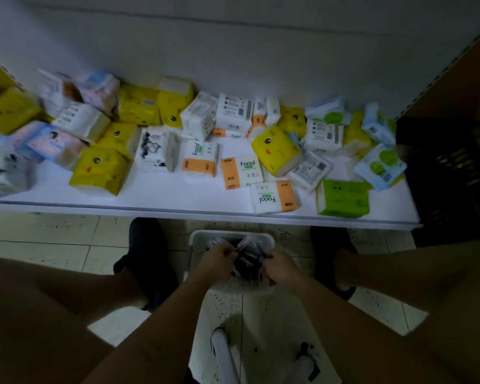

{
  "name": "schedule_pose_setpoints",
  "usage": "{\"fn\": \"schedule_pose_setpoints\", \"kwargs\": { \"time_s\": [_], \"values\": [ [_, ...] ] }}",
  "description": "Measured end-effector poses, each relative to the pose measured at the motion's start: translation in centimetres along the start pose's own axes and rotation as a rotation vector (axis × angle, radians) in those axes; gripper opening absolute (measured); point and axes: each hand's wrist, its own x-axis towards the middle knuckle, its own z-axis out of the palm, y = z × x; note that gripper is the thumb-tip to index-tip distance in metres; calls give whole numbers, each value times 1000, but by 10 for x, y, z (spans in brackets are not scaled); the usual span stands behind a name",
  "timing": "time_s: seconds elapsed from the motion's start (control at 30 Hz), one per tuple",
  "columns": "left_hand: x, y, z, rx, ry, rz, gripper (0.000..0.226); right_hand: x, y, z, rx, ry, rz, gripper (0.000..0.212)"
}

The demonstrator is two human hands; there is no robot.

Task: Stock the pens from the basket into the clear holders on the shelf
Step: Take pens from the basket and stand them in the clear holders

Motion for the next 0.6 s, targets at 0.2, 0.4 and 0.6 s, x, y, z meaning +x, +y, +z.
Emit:
{"fn": "schedule_pose_setpoints", "kwargs": {
  "time_s": [0.2,0.4,0.6],
  "values": [
    [-20,26,-3,-158,69,2,19,-22,-18,-10,30,221,-195,29],
    [-37,57,-8,-170,119,205,9,-46,-35,-28,45,321,-264,16],
    [-53,99,-13,-193,266,346,6,-78,-53,-46,53,529,-549,26]
  ]
}}
